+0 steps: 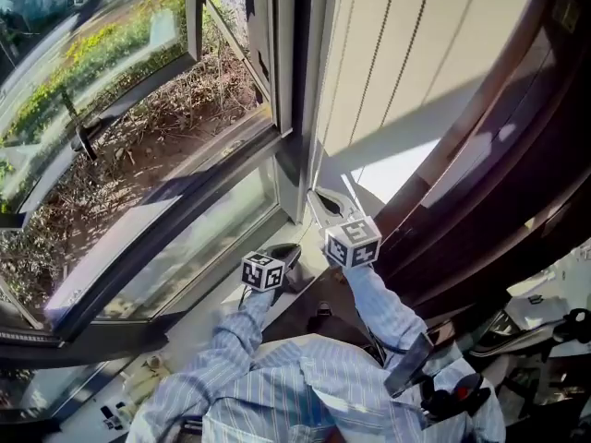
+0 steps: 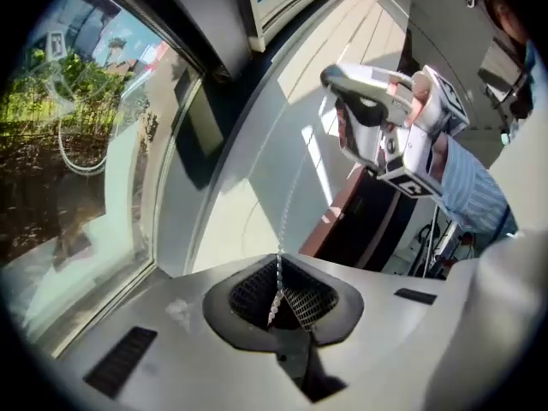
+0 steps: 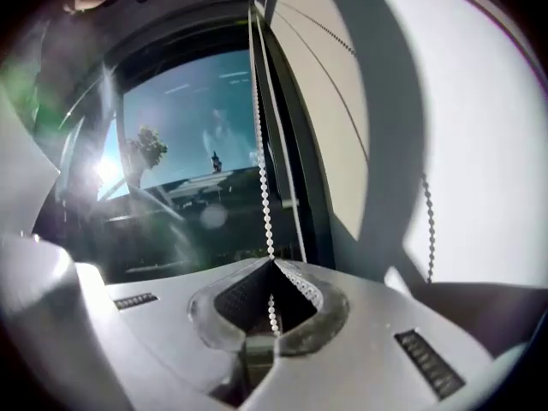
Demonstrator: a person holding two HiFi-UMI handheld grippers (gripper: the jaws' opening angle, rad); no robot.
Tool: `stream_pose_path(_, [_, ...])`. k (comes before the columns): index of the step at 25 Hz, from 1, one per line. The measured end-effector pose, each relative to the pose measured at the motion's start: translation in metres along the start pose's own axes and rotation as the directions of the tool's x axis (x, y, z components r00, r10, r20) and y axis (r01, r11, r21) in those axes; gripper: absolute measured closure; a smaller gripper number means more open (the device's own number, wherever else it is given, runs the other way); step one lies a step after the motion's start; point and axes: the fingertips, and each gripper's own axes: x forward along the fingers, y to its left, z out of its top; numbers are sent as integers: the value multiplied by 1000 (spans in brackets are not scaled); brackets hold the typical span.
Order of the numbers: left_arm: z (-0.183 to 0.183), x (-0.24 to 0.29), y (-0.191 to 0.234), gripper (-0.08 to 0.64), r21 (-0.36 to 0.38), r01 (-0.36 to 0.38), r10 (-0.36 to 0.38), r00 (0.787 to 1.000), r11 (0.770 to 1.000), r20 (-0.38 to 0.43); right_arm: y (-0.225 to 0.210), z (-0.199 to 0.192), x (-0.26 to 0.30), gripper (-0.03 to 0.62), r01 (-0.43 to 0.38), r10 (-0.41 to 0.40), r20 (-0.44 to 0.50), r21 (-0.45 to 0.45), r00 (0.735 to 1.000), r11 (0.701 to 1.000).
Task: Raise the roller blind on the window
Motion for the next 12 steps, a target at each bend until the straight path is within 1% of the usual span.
stream_pose_path(2, [-3,-10,5,546,4,-24,24,998,1000,49,-6,-39,5,586,22,-21,-84,14,996,1000])
stream_pose_path(4, [14,-21,5,544,34,-46,42,993,998,115,-13,-69,10,586,45,-42,-155,16,987,999])
stream_pose_path(6, [33,-33,5,543,60,-63,52,986,996,160,-16,-96,16,586,62,-55,-222,25,973,998])
stream_pose_path(9, [48,-43,1,543,68,-60,46,981,996,190,-13,-141,20,586,78,-56,-315,58,948,995])
stream_pose_path(12, [50,-47,-7,543,51,-49,38,978,997,204,-8,-165,21,586,92,-74,-356,35,932,995])
